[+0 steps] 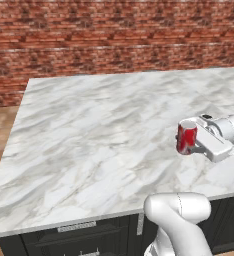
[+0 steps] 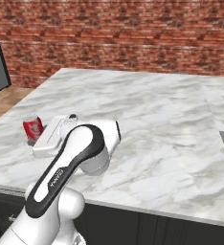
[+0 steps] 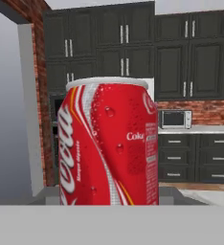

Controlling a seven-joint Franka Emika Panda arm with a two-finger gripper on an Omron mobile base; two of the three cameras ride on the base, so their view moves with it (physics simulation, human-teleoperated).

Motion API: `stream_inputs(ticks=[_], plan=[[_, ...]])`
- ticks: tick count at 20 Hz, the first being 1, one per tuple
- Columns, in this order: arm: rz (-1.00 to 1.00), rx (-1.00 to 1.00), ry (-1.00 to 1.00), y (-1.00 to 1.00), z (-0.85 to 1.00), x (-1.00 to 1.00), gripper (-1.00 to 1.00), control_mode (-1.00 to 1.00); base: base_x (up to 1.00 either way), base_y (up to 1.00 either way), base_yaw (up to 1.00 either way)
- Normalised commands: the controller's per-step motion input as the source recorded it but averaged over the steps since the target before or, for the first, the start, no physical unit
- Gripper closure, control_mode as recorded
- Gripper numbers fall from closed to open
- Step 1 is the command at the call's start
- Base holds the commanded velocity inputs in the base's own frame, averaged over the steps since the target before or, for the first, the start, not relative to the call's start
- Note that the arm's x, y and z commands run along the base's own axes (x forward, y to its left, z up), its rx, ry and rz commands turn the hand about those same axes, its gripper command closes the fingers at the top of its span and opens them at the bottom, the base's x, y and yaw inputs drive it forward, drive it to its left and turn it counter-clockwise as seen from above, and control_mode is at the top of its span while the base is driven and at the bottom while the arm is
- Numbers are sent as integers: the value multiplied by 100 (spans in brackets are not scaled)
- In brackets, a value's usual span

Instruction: Pick the can from the counter and place it in the open cabinet.

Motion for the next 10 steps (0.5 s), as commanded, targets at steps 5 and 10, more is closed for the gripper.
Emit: stream_inputs(ticks=[5, 10], plan=[[-14, 0, -7, -27, 21, -44, 100, -100, 0, 0, 0], [-9, 0, -4, 0, 2, -38, 100, -100, 0, 0, 0]])
